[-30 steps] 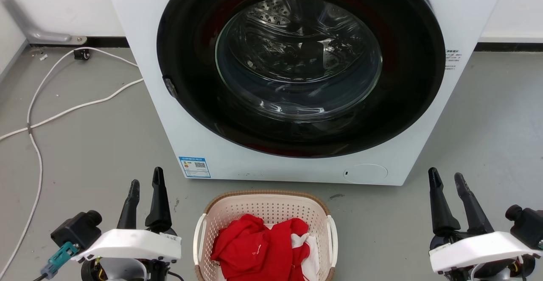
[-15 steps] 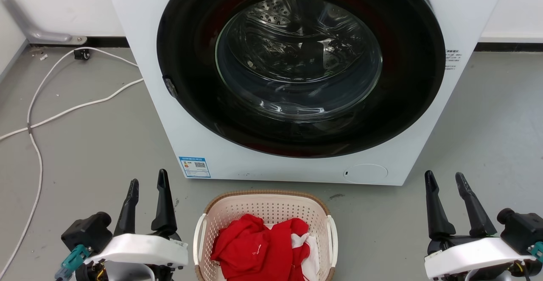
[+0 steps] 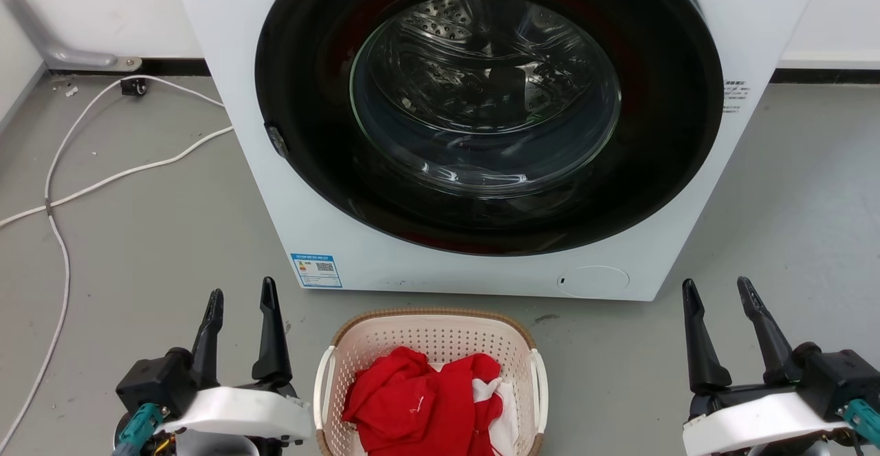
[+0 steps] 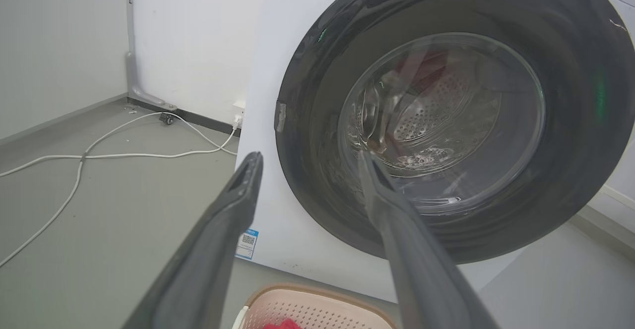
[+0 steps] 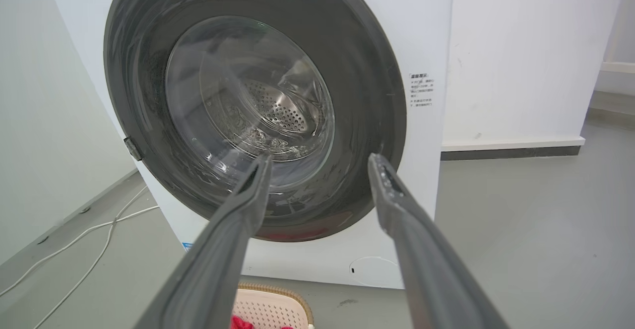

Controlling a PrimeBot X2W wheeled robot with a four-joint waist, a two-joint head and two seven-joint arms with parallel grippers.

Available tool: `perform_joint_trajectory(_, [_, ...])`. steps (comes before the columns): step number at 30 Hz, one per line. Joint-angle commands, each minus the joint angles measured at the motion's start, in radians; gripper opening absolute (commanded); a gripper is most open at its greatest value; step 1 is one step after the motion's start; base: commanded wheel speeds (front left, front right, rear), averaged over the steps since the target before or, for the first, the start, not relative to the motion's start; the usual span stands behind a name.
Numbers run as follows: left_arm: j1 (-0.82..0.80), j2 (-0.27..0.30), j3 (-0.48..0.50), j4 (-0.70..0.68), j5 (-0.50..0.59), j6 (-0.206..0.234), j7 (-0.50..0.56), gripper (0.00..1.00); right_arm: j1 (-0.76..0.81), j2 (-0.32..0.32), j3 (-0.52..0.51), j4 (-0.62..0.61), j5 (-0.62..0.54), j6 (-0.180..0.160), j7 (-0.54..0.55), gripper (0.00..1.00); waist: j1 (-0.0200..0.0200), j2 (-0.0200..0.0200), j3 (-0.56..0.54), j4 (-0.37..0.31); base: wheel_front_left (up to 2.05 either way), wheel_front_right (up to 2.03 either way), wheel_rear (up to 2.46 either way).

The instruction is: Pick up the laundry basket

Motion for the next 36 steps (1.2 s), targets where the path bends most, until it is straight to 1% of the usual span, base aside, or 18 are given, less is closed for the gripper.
perform_joint_trajectory(1, [0.003, 0.003, -0.001, -0.013, 0.024, 0.004, -0.01, 1.0, 0.01, 0.0, 0.001, -0.015, -0.025, 0.0, -0.009, 1.0, 0.0, 0.0, 0.0, 0.0, 0.0, 0.0, 0.0])
perform_joint_trajectory(25, [0.025, 0.003, -0.023, -0.03, 0.222, 0.03, -0.057, 1.0, 0.034, 0.0, 0.009, -0.032, -0.237, 0.0, -0.056, 1.0, 0.0, 0.0, 0.002, 0.002, 0.0, 0.0, 0.0])
perform_joint_trajectory(36, [0.033, 0.003, -0.029, -0.028, 0.303, 0.045, -0.077, 1.0, 0.047, 0.001, 0.01, -0.037, -0.314, 0.0, -0.076, 1.0, 0.0, 0.0, 0.002, 0.002, 0.0, 0.0, 0.0])
